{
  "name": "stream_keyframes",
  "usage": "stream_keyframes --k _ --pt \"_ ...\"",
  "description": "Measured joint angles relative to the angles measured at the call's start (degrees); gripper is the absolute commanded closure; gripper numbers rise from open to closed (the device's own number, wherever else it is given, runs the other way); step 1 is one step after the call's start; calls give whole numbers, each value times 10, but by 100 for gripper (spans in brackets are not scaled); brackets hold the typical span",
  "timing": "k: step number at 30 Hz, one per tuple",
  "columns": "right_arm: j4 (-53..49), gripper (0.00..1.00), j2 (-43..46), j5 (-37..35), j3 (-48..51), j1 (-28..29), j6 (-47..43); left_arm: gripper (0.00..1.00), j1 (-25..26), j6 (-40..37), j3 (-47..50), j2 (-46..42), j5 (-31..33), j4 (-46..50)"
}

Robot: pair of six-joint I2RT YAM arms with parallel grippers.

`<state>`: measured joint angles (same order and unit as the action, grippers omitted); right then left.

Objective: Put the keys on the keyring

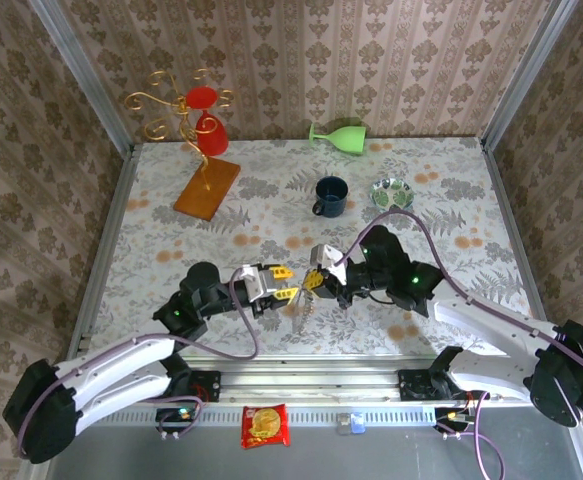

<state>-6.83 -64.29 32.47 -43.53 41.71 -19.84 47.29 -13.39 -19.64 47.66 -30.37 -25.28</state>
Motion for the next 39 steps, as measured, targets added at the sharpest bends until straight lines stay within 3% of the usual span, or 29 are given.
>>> stream_keyframes --k 6,12,14,17,19,21,24,30,39 --pt "-124 100 -31 -40 -84 25 -88 68 0 -38 -28 -4 6 96" --pt "-208 100 -68 -80 -144 54 -151 76 0 -49 -46 22 -3 112" --pt "-223 100 -77 -92 -156 61 -165 82 0 -51 -48 27 -10 118" --pt "-235 100 -83 -105 -164 68 -178 100 1 -56 -49 33 -22 125" --pt "-236 85 -83 -107 -164 69 -179 100 3 -62 -50 34 -27 131" --pt "-225 71 -77 -105 -157 69 -172 100 3 -62 -52 34 -28 133" --pt "-183 67 -42 -82 -116 59 -148 100 3 -59 -51 34 -29 127" --pt "-60 67 33 -33 -5 18 -60 100 3 -23 -17 34 -33 34" --pt "65 71 43 -7 54 14 30 100 3 9 9 45 -62 -48"
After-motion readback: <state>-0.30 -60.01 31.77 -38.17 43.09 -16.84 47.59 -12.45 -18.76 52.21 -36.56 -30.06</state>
